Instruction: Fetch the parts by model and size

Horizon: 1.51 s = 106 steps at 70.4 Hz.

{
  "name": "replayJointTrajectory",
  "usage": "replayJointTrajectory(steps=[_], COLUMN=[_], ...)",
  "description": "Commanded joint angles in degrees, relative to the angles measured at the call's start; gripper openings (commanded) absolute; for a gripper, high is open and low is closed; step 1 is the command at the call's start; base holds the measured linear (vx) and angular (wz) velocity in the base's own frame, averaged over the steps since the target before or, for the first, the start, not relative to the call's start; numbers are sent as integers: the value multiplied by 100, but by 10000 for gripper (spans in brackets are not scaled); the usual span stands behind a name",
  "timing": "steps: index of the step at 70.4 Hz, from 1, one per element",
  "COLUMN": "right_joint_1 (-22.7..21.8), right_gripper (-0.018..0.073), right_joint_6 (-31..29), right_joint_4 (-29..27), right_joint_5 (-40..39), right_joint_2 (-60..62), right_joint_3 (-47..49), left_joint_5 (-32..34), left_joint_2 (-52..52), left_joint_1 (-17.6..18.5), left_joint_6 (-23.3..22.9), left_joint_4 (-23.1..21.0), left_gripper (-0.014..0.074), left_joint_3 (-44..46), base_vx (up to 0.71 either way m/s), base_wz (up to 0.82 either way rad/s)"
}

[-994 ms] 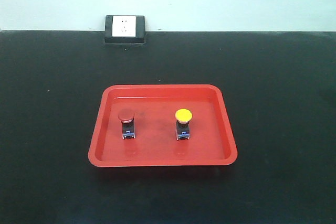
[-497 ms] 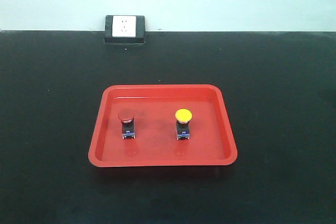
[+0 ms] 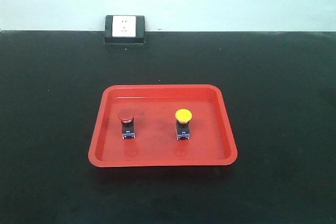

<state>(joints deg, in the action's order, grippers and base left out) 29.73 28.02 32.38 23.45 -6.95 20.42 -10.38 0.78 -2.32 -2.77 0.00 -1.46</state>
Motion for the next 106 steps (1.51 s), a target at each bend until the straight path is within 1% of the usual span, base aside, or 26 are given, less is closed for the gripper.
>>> replayJointTrajectory(steps=[1, 6, 8, 12, 14, 16, 19, 25, 29, 33, 58, 61, 106], right_joint_1=[-423, -799, -1027, -1364, -1619, -1771, -2126, -2665, -2913, -3051, -3036, -3036, -3036], right_gripper=[-2, -2, -2, -2, -2, -2, -2, -2, -2, -2, -2, -2, -2], right_joint_6=[-658, -1272, -1577, -1947, -2065, -2122, -2193, -2186, -2186, -2186, -2186, -2186, -2186], right_joint_4=[-567, -1147, -1440, -1803, -2018, -2124, -2320, -2529, -2601, -2613, -2624, -2635, -2624], right_joint_5=[-456, -467, -503, -610, -691, -747, -891, -1166, -1333, -1475, -2278, -2086, -2122], right_joint_2=[-249, -359, -395, -413, -413, -413, -407, -375, -328, -247, 752, 870, 852], right_joint_3=[142, 118, 81, -16, -86, -162, -282, -570, -769, -980, -2270, -2250, -2250], left_joint_5=[458, 458, 458, 458, 458, 458, 458, 458, 458, 458, 458, 458, 453], left_joint_2=[41, 41, 41, 41, 41, 41, 41, 41, 41, 41, 41, 41, 41], left_joint_1=[-8, -8, -8, -8, -8, -8, -8, -8, -8, -8, -8, -8, -8], left_joint_6=[-32, -32, -32, -32, -32, -32, -32, -32, -32, -32, -32, -32, -32], left_joint_4=[-45, -45, -45, -45, -45, -45, -45, -45, -45, -45, -45, -45, -45], left_gripper=[-6, -6, -6, -6, -6, -6, -6, -6, -6, -6, -6, -6, -6], left_joint_3=[32, 32, 32, 32, 32, 32, 32, 32, 32, 32, 32, 32, 32], base_vx=[0, 0, 0, 0, 0, 0, 0, 0, 0, 0, 0, 0, 0], base_wz=[0, 0, 0, 0, 0, 0, 0, 0, 0, 0, 0, 0, 0])
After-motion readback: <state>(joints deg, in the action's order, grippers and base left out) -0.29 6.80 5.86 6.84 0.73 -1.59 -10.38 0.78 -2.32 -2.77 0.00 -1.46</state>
